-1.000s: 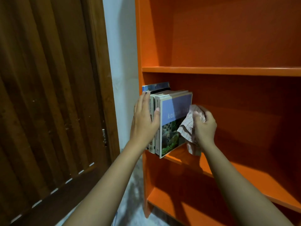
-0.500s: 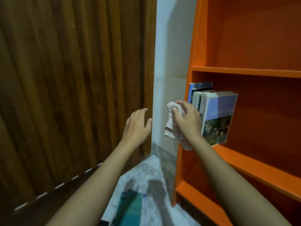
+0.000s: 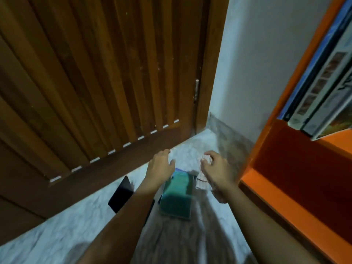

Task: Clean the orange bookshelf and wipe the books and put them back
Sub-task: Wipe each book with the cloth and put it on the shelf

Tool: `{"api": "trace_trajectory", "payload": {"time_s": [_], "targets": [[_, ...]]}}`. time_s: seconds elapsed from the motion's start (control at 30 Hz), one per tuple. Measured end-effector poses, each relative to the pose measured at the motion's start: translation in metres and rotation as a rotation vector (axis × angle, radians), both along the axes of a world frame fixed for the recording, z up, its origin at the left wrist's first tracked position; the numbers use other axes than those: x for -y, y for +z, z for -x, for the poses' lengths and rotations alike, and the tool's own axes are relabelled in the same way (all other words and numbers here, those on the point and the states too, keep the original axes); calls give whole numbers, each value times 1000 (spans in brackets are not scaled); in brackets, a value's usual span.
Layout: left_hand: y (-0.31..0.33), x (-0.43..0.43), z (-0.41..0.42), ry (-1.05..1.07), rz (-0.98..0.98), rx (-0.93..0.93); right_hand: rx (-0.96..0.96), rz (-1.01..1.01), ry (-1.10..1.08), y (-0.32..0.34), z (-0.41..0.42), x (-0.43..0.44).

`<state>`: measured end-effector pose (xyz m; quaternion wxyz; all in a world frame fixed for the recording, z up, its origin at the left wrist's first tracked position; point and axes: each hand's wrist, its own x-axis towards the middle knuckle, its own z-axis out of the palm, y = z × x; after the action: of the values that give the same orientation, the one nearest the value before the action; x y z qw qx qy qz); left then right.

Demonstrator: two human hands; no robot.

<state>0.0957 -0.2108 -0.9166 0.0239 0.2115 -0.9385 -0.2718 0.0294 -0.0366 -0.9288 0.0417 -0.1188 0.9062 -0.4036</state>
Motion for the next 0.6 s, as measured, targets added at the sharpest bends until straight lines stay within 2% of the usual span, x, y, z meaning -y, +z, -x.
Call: {"api": "trace_trajectory", "payload": {"time_s": [0.13, 0.33, 0.43, 0.6], "targets": [[-74, 8, 3, 42, -108, 137, 249, -14, -24, -69, 4, 7], [-163, 24, 4, 103, -257, 317, 510, -56, -51, -156, 2, 19], [-193, 29, 2, 139, -327, 360, 572, -62, -65, -187, -4, 24], [-222, 34, 3, 178, -432, 339, 522, 4, -23, -214, -11, 25]]}}
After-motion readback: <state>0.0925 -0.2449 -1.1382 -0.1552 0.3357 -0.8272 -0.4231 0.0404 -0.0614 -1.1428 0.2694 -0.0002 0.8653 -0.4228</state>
